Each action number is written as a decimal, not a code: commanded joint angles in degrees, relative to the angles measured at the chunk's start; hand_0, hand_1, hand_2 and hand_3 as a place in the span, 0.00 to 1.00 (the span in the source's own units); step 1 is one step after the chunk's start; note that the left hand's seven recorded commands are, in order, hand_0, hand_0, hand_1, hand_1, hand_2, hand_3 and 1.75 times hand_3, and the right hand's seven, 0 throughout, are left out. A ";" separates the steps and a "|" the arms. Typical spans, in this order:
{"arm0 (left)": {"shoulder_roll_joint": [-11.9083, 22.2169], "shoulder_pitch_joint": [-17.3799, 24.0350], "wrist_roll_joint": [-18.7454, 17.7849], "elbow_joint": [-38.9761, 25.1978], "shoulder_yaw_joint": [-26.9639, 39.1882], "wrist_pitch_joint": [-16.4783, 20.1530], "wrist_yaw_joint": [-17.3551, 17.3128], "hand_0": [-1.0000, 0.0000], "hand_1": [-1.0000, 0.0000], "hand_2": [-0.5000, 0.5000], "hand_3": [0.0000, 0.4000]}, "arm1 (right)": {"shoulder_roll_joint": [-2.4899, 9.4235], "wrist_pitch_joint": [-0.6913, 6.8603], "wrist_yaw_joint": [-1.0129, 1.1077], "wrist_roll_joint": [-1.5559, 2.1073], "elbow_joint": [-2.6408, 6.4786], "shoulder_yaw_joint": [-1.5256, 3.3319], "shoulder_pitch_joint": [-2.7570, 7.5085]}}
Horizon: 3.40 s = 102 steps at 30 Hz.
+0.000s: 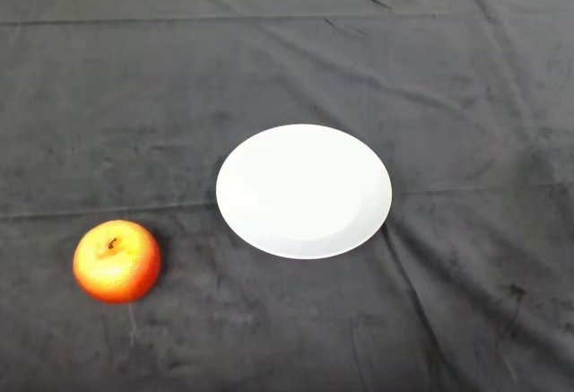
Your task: Move the apple to the plate
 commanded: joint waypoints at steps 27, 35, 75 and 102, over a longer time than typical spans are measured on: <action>-0.14 -4.46 7.90 -3.16 -10.41 -9.02 -13.78 1.00 1.00 0.50 0.00 | -1.58 -0.17 -0.44 -0.17 -0.05 0.57 -0.01; -0.07 -2.93 8.42 -3.11 -12.51 -14.12 -21.60 1.00 1.00 0.50 0.00 | -1.58 -0.15 -0.43 -0.16 -0.09 0.57 0.00; -7.35 -4.82 11.43 -10.84 -25.55 -16.01 -50.57 1.00 1.00 0.50 0.00 | -1.59 -0.06 -0.41 -0.14 -0.27 0.54 0.10; -16.08 -8.29 16.37 -14.49 -33.02 -18.93 -50.35 0.00 0.00 0.50 1.00 | -1.60 0.09 -0.36 -0.08 -0.57 0.49 0.25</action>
